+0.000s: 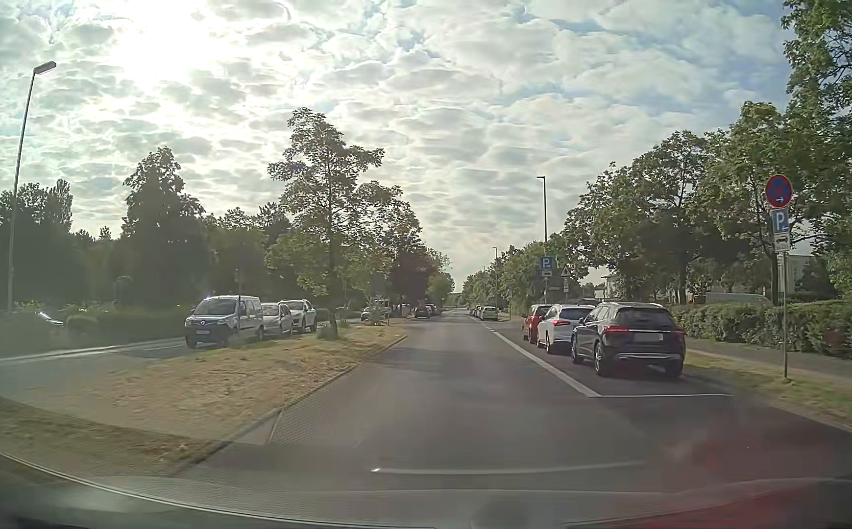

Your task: Follow the waypoints while adhering to traffic rules and regulations

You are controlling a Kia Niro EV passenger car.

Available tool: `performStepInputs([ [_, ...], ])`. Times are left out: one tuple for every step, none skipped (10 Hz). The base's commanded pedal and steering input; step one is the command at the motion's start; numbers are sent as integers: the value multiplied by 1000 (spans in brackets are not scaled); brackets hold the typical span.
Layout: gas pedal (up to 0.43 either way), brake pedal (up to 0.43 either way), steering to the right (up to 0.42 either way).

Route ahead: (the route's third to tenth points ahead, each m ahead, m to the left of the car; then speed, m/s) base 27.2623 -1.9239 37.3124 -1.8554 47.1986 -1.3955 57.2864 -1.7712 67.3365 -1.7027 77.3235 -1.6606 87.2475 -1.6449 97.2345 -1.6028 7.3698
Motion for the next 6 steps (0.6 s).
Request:
performStepInputs([
  [39,30,1],
  [28,30,1],
  [28,30,1],
  [28,30,1],
  [28,30,1],
  [28,30,1],
])
